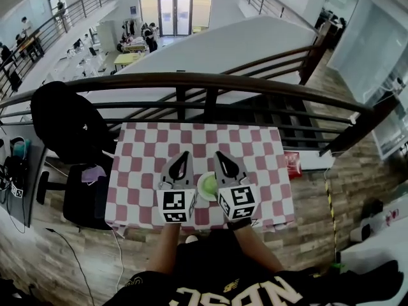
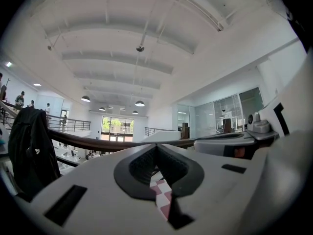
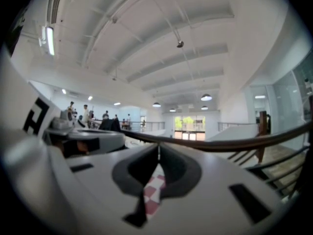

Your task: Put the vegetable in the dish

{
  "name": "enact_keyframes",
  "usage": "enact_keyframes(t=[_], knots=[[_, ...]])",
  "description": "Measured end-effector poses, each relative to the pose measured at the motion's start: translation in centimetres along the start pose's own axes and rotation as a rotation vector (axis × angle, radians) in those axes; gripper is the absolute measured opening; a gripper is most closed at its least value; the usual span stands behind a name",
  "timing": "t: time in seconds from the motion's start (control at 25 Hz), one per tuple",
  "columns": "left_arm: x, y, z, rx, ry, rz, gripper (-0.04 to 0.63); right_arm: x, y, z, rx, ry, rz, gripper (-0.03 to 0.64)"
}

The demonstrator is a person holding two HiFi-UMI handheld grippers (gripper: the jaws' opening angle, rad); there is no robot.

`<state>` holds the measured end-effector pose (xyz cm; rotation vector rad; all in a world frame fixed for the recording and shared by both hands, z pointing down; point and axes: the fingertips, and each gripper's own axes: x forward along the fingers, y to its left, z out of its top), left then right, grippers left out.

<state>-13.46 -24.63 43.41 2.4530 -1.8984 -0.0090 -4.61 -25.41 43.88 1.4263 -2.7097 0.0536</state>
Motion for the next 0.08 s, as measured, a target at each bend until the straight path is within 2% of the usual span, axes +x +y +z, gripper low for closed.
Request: enact_keyframes(t=[0.08], knots=[[-0.3,0.5,-0.7,0.003,0.01,0.009,0.018,-0.02,0.02,-0.78,0.01,0.015,-0.01,0.018]])
